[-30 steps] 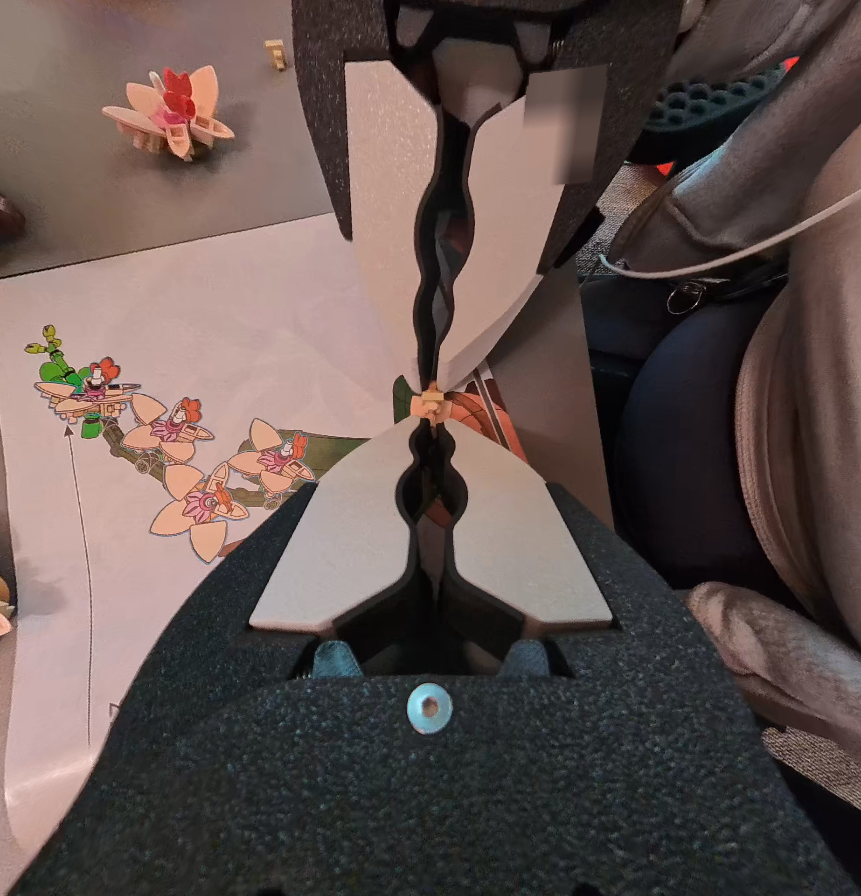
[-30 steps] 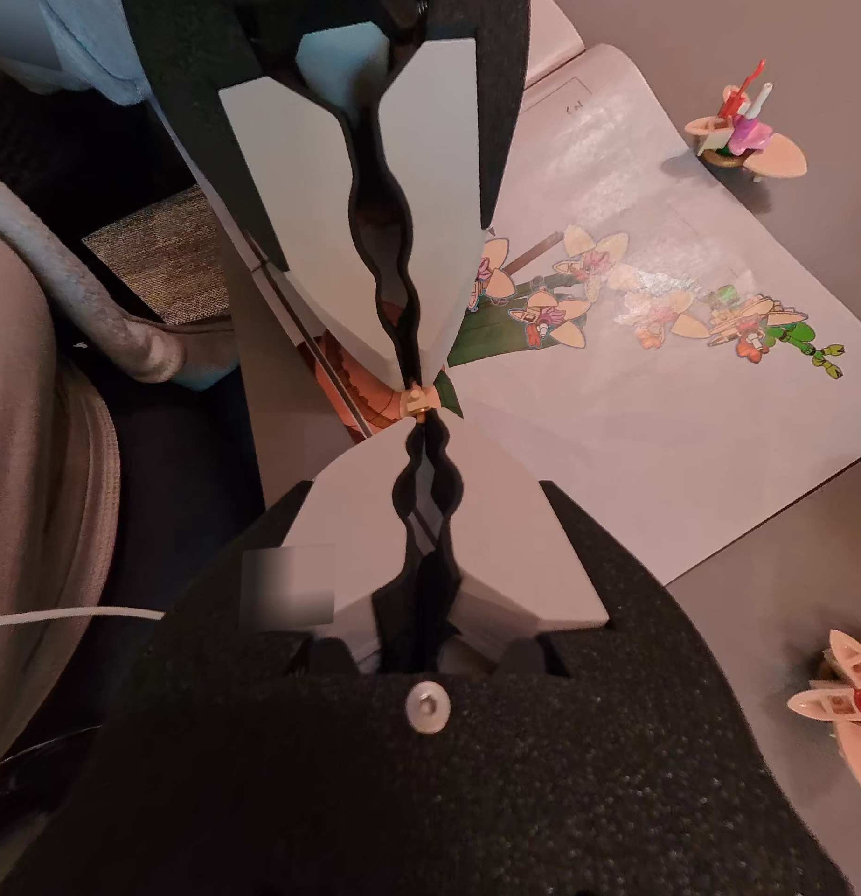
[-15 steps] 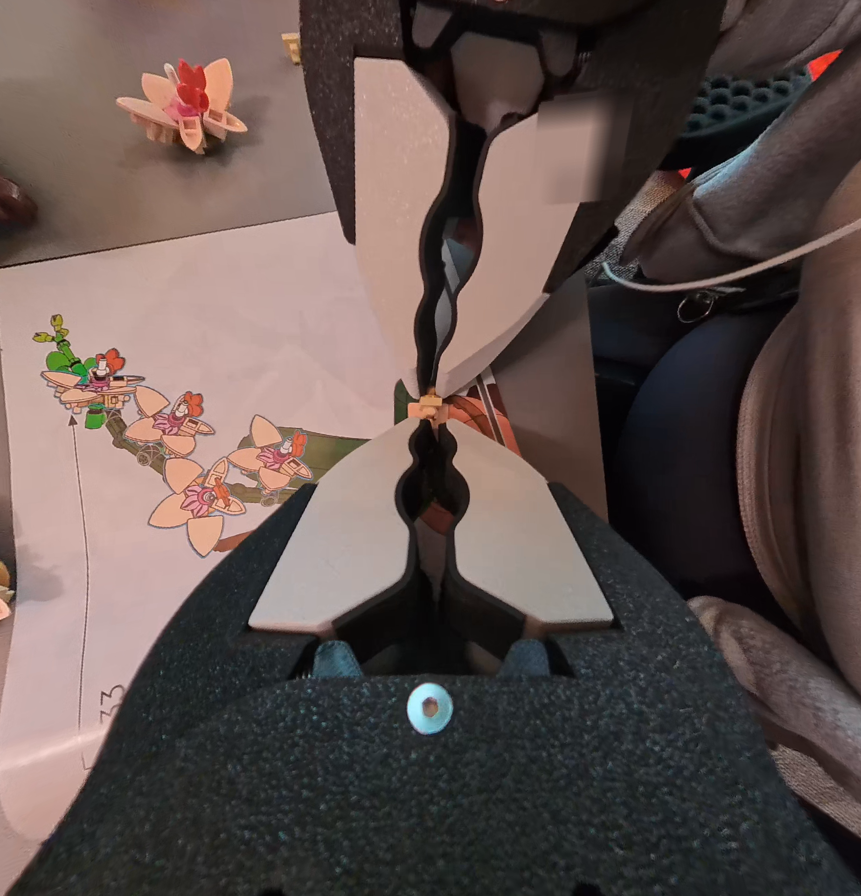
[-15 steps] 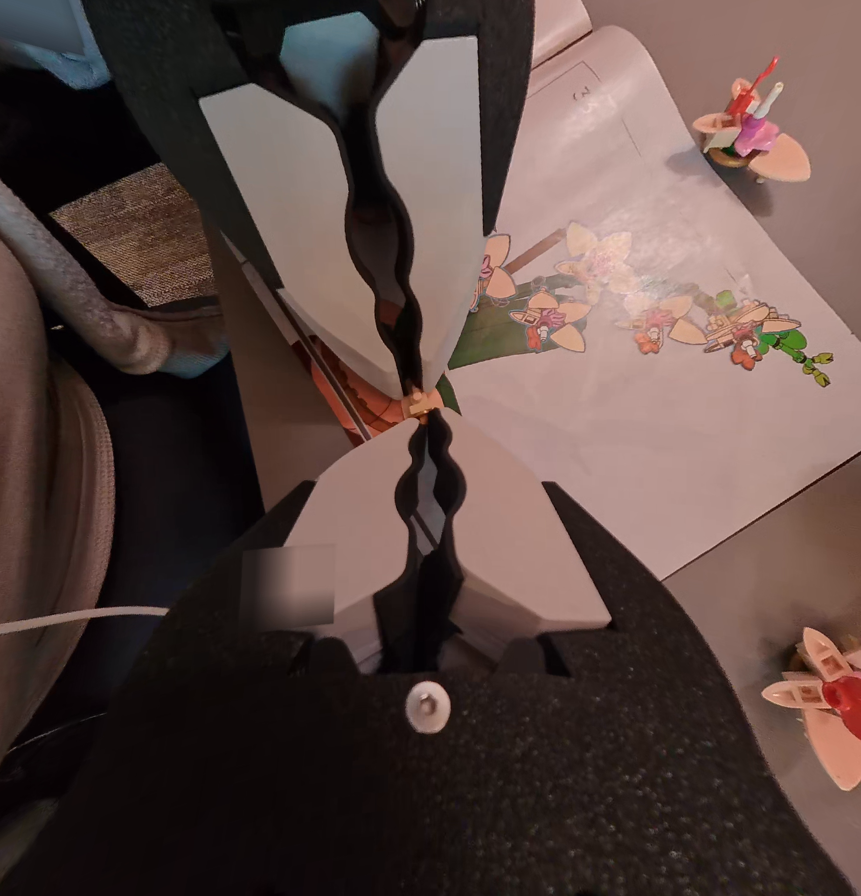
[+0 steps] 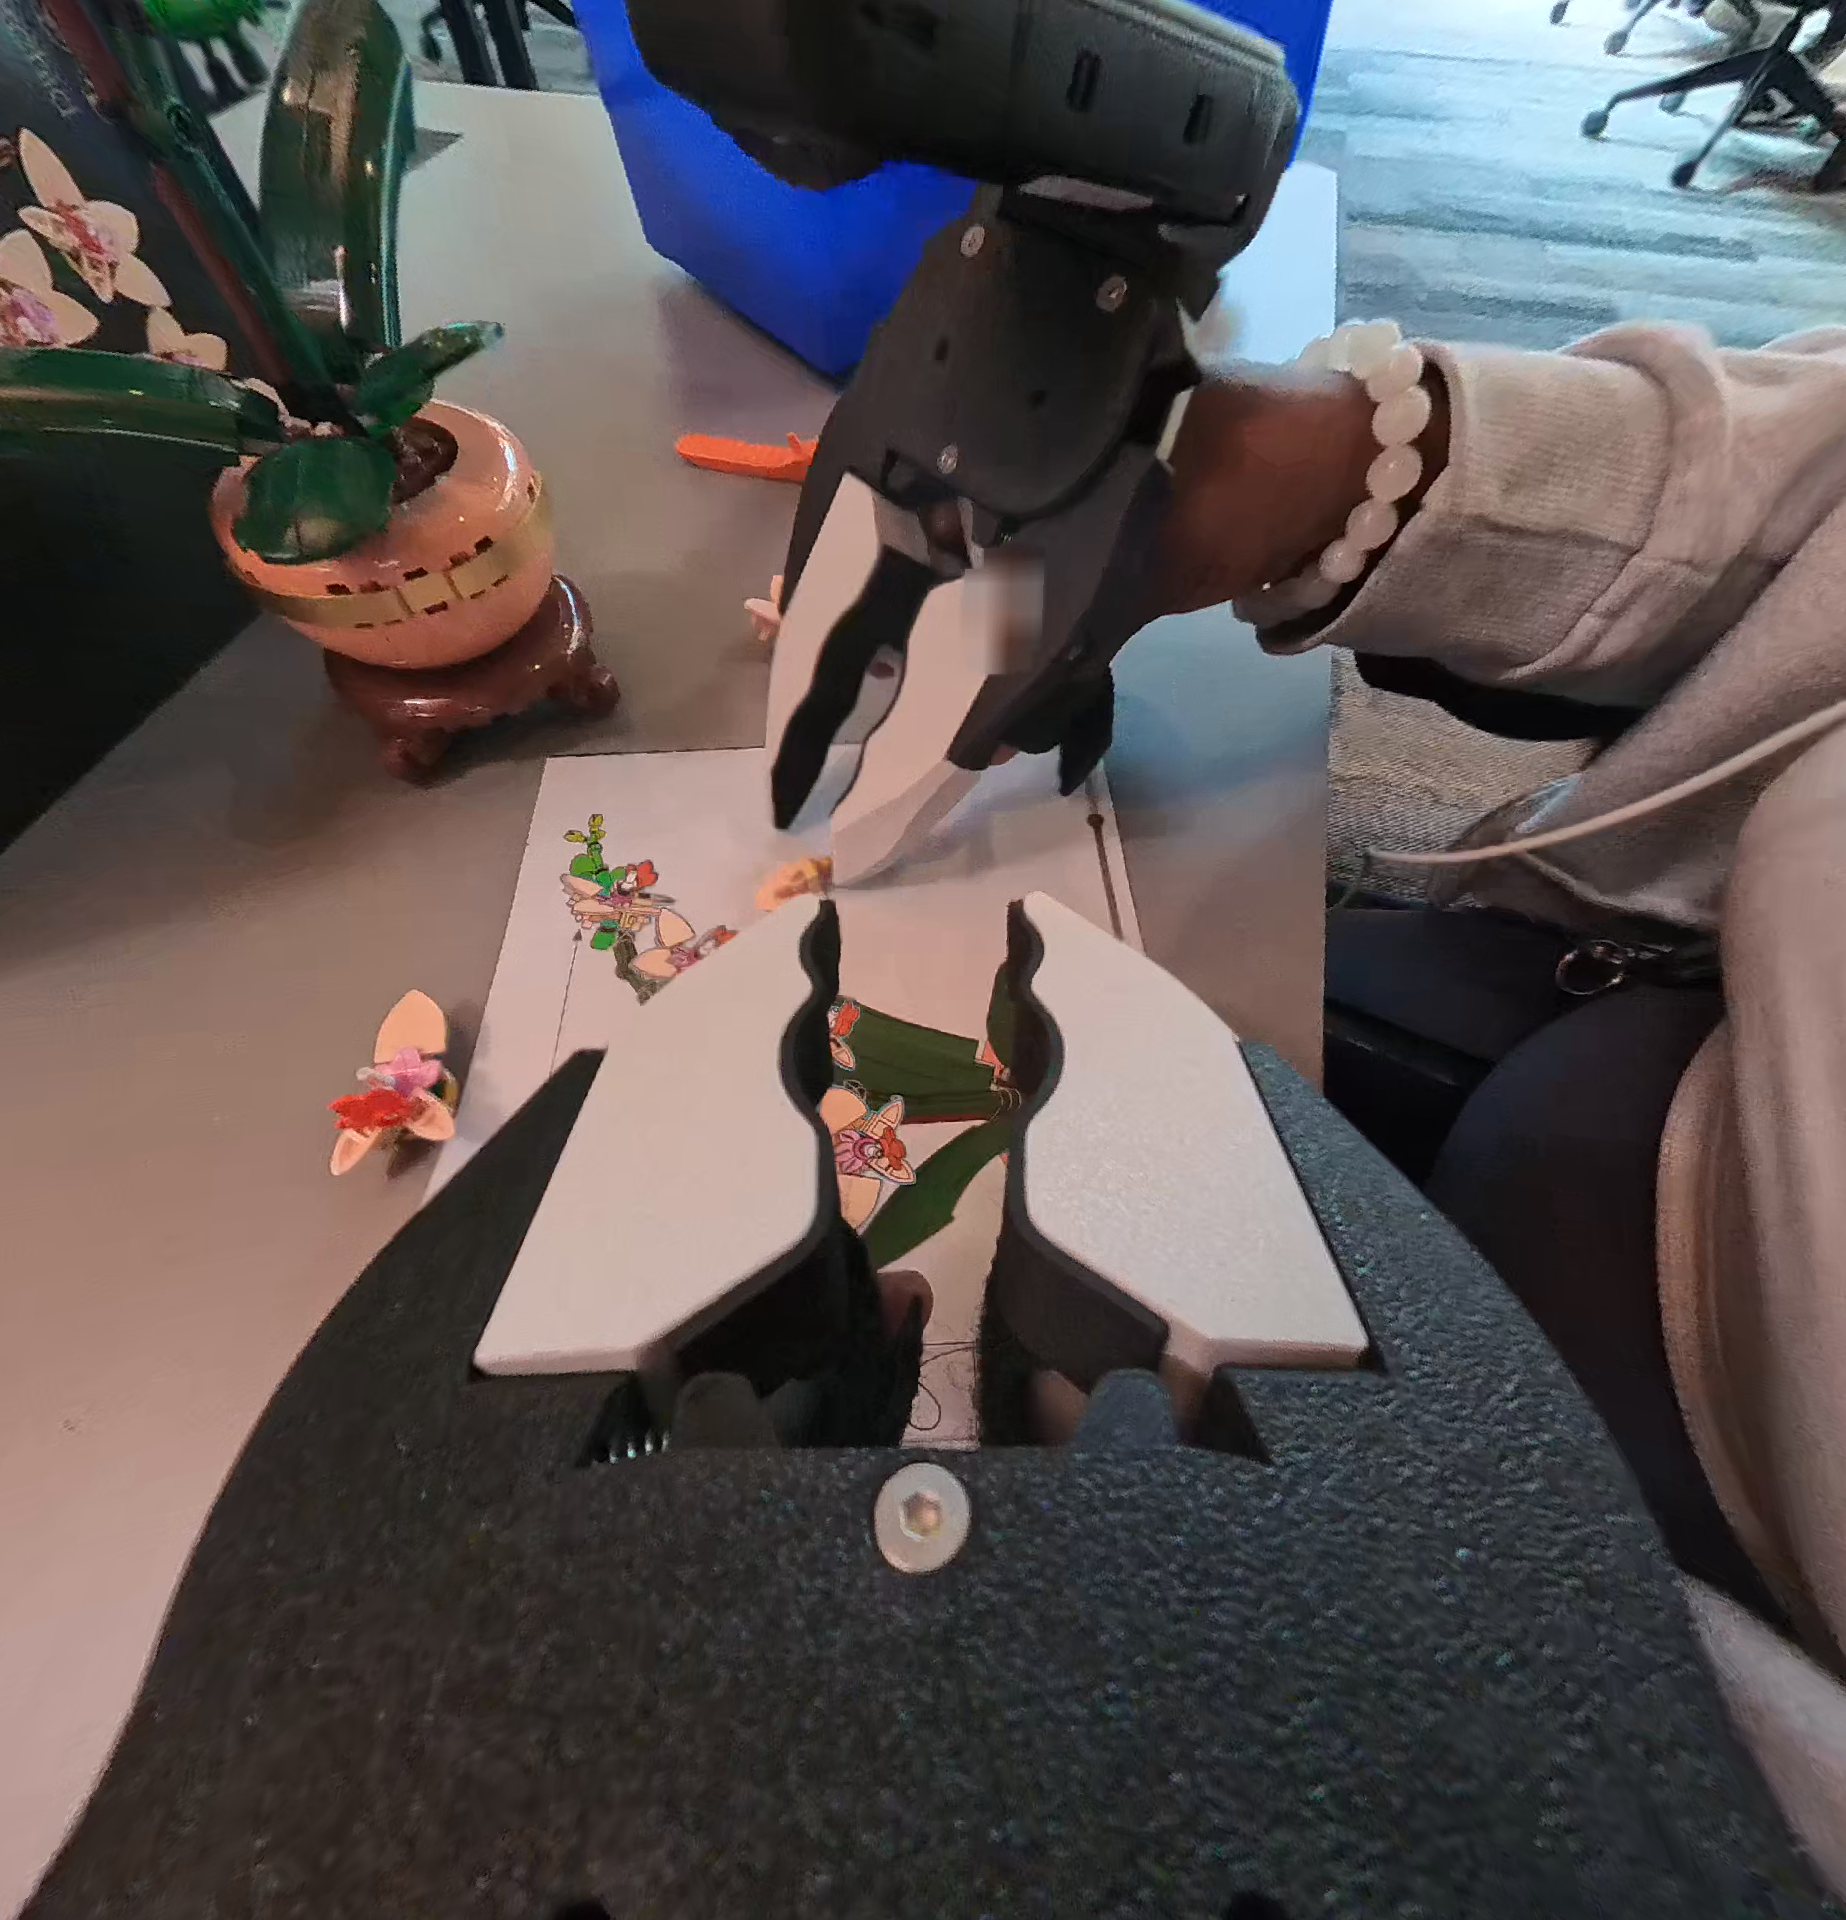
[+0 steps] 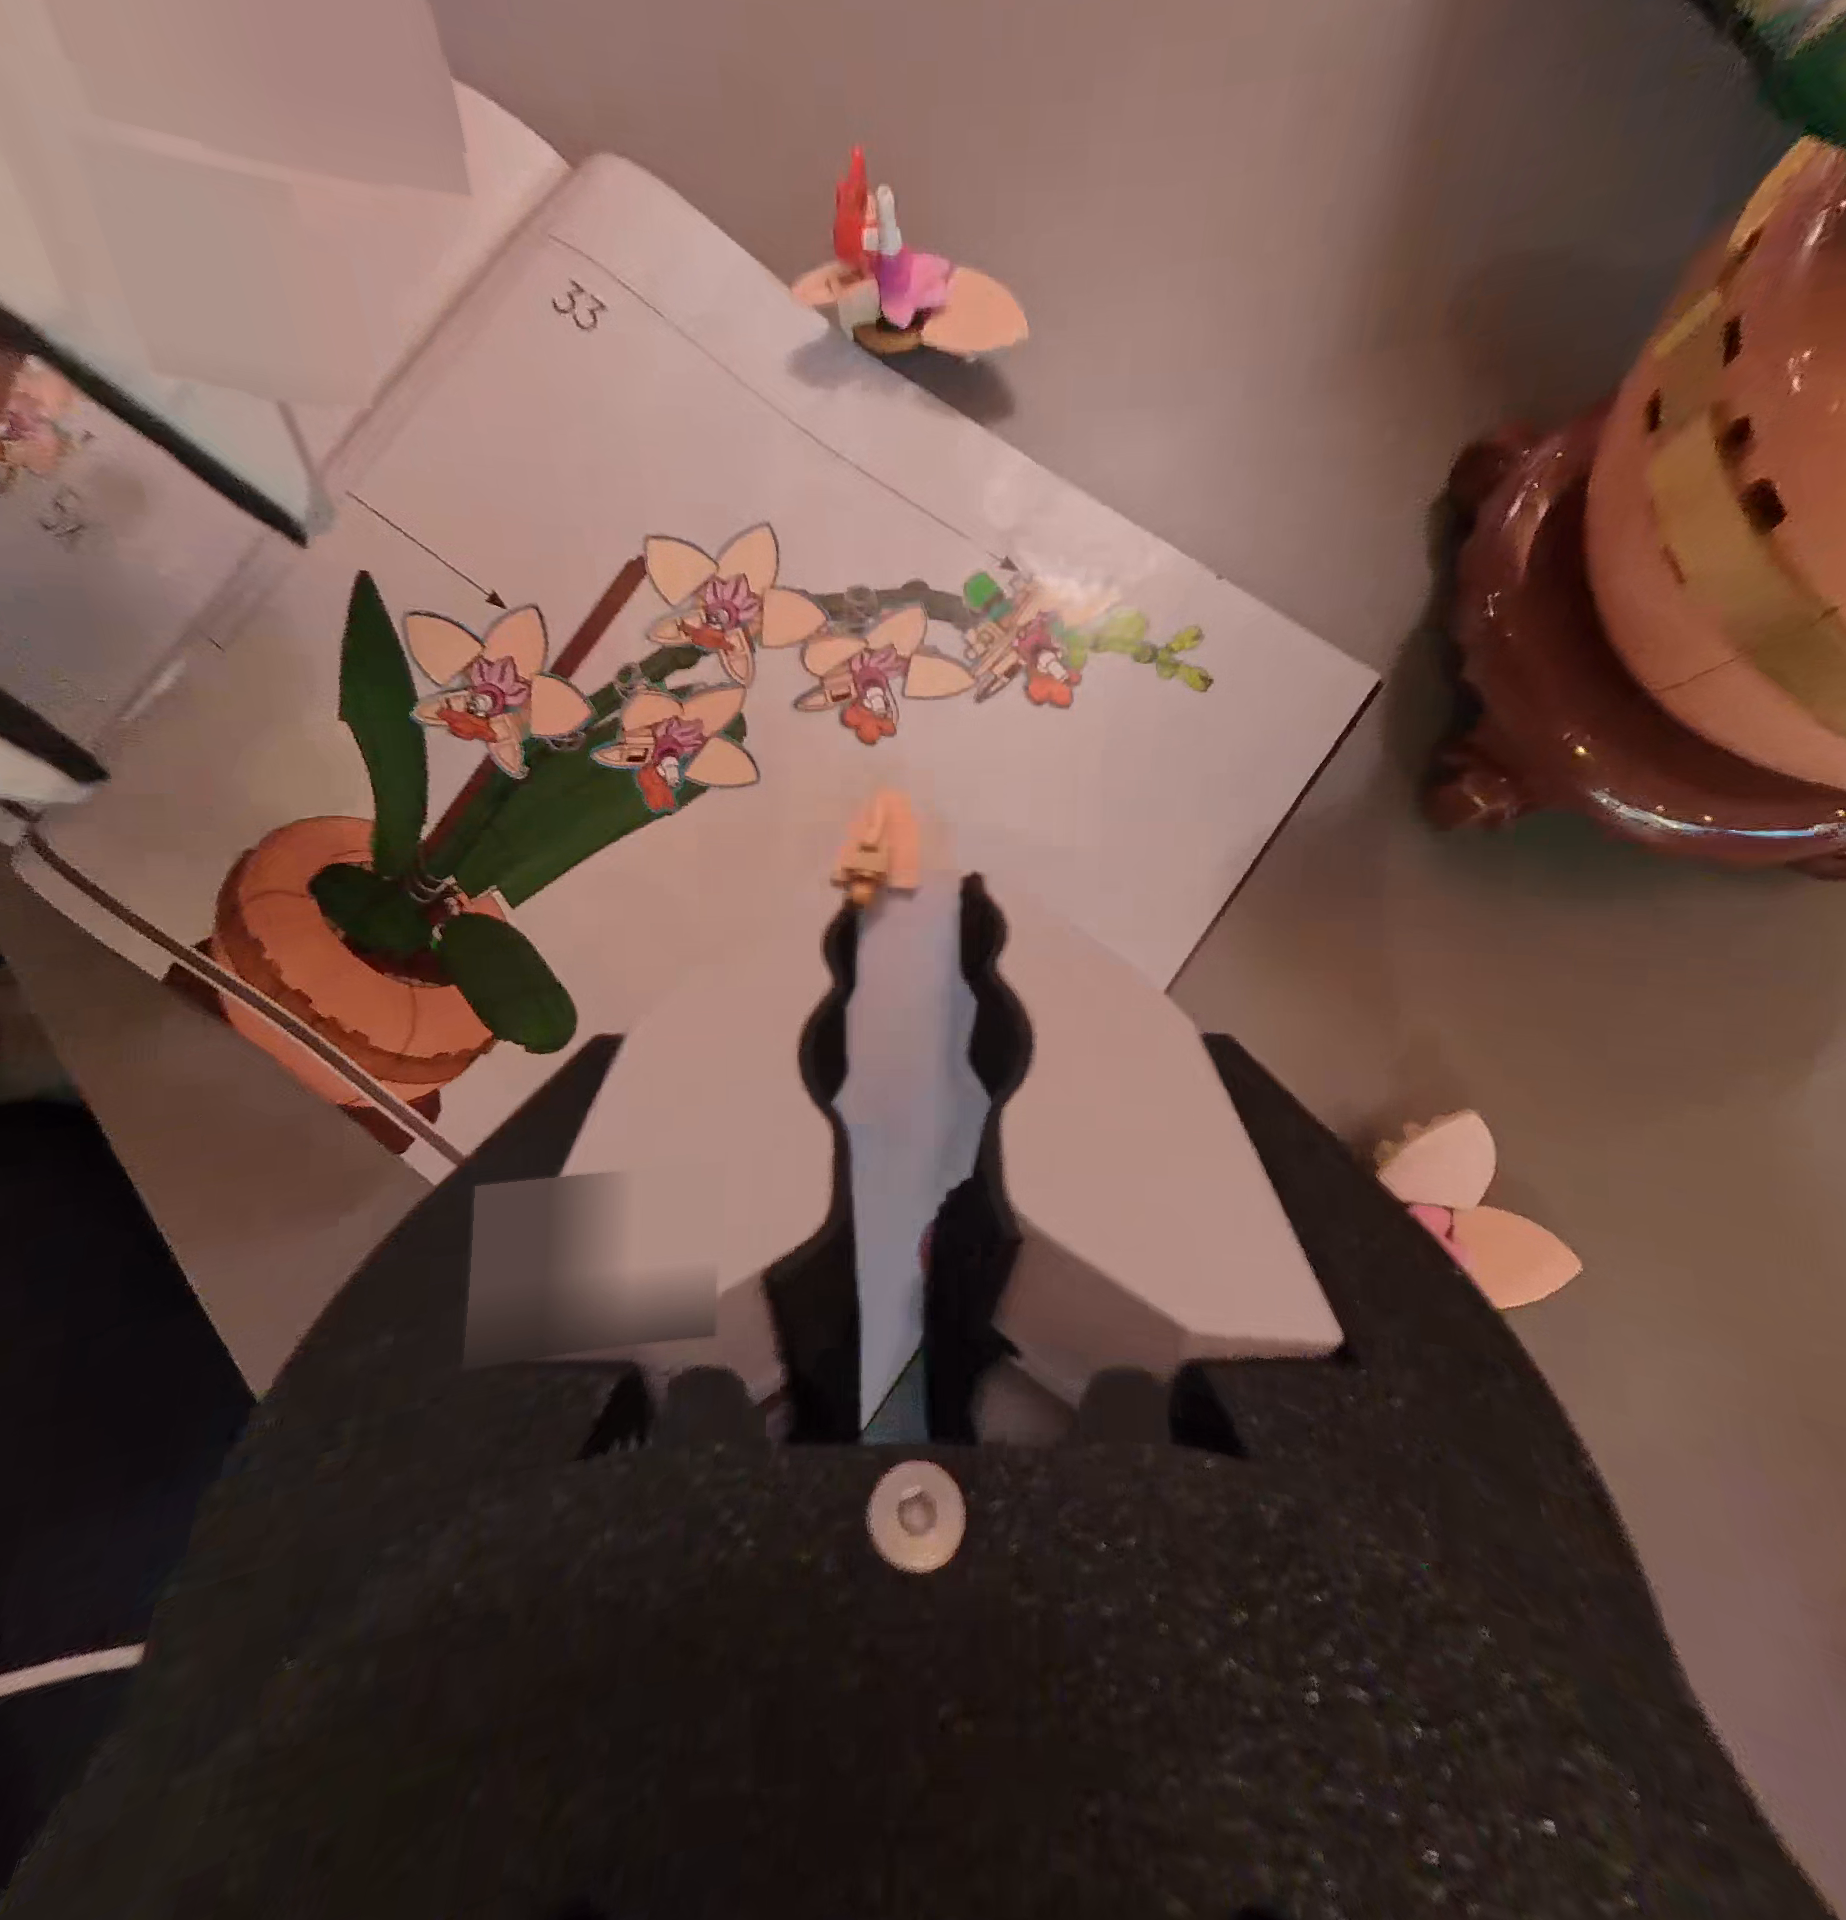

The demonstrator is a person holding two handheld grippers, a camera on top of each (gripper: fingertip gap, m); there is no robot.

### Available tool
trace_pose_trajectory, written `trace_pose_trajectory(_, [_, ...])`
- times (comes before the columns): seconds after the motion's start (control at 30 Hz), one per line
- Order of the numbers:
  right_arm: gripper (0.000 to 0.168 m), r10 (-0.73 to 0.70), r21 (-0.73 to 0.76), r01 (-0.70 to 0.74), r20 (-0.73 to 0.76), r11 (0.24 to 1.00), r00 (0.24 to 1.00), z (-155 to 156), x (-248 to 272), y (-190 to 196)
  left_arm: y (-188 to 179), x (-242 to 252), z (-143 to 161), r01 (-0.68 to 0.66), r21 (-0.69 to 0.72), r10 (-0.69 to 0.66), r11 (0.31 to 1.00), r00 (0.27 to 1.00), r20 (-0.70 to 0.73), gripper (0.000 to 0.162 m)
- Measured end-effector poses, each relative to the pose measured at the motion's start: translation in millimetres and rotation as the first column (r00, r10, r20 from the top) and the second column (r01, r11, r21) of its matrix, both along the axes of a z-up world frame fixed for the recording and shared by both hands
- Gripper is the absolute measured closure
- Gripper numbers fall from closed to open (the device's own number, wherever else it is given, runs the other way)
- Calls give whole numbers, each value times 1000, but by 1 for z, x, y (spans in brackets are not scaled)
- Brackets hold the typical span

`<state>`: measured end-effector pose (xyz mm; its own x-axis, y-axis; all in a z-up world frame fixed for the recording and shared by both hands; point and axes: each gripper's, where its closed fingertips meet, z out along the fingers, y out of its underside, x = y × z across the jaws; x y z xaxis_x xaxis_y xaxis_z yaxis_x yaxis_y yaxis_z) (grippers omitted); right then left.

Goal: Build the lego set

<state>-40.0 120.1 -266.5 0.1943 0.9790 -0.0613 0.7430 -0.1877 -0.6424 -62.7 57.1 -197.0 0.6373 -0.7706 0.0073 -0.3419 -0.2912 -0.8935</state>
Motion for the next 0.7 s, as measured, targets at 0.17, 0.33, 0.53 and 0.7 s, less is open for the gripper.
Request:
trace_pose_trajectory(0.17, [133,-18,56,21,-44,998,999,8,6,0,3,2,-9,-51,46,54,998,997,-63,133])
trace_pose_trajectory(0.33, [125,-56,139,97,-273,986,960,40,20,5,8,15,-10,-72,70,74,995,997,-27,137])
trace_pose_trajectory(0.53, [131,-200,273,331,-414,903,888,68,90,47,11,17,19,-153,154,115,976,965,235,136])
trace_pose_trajectory(0.7, [131,-212,163,222,-79,961,974,30,133,53,15,-2,29,-253,119,190,960,903,385,126])
